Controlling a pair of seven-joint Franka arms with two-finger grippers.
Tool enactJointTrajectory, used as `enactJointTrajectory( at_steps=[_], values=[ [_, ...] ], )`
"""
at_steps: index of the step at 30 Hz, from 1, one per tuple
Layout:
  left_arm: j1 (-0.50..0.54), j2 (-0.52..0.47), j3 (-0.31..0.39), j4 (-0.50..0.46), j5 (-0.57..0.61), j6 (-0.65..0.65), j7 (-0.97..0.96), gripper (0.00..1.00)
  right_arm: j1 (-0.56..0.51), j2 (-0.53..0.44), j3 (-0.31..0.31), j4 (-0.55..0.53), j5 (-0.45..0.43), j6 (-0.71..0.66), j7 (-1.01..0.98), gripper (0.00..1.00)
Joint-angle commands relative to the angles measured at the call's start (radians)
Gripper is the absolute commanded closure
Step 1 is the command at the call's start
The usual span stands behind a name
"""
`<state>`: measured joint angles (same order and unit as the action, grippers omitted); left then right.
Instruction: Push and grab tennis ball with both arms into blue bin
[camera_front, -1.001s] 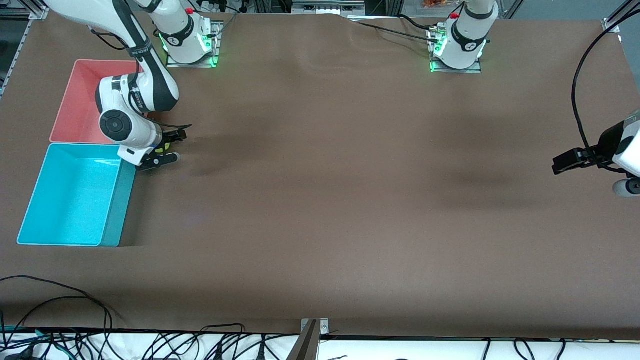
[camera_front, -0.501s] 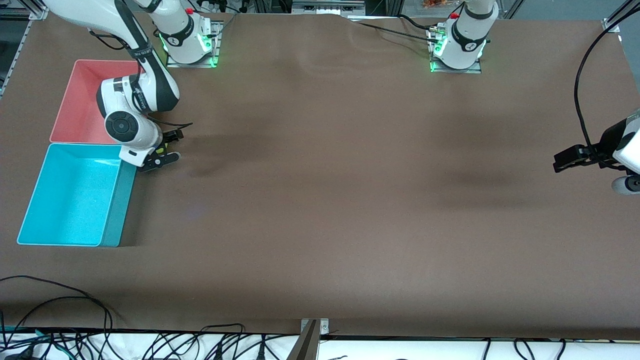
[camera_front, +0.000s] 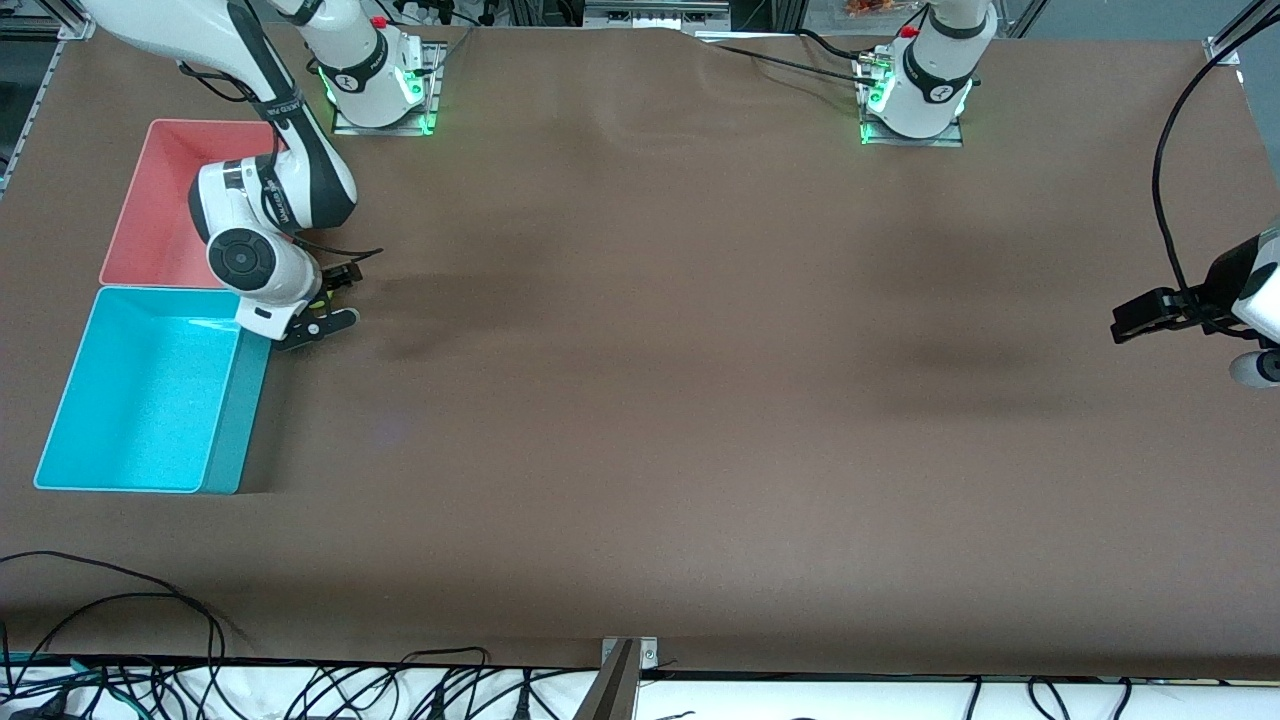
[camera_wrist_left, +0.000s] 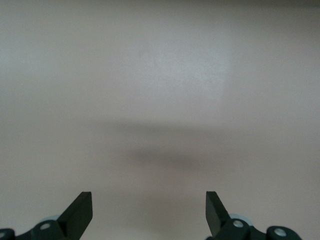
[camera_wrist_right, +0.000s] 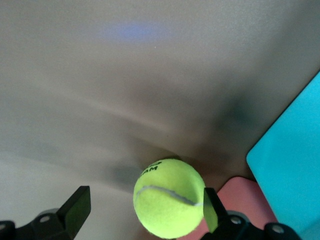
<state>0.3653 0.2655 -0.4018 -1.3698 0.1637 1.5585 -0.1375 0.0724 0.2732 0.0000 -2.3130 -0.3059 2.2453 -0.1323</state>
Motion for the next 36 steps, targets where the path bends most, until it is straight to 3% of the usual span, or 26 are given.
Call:
enactJointTrajectory(
  at_steps=[1,18,21,25,28,32,36],
  values=[
    [0.004,-0.009,0.006,0.012,-0.018,-0.023,0.021,0.00,-0.005,0.032,-0.003,0.018,-0.042,-0.018,-0.023,0.00],
    [0.004,-0.009,0.004,0.012,-0.018,-0.024,0.021,0.00,-0.006,0.067,-0.034,0.020,-0.088,-0.029,-0.079,0.02],
    [0.004,-0.009,0.004,0.012,-0.018,-0.026,0.021,0.00,-0.006,0.078,-0.035,0.029,-0.088,-0.016,-0.079,0.18],
    [0.004,-0.009,0.005,0.012,-0.018,-0.031,0.021,0.00,-0.006,0.084,-0.035,0.035,-0.085,-0.024,-0.079,0.50],
    [0.004,-0.009,0.006,0.012,-0.018,-0.031,0.021,0.00,-0.006,0.084,-0.035,0.040,-0.085,-0.027,-0.079,0.64],
    [0.006,-0.009,0.005,0.012,-0.018,-0.031,0.021,0.00,-0.008,0.081,-0.035,0.058,-0.075,-0.039,-0.066,0.73],
    [0.006,-0.009,0.006,0.012,-0.016,-0.031,0.021,0.00,-0.008,0.083,-0.032,0.127,-0.064,-0.143,-0.069,0.73]
  ],
)
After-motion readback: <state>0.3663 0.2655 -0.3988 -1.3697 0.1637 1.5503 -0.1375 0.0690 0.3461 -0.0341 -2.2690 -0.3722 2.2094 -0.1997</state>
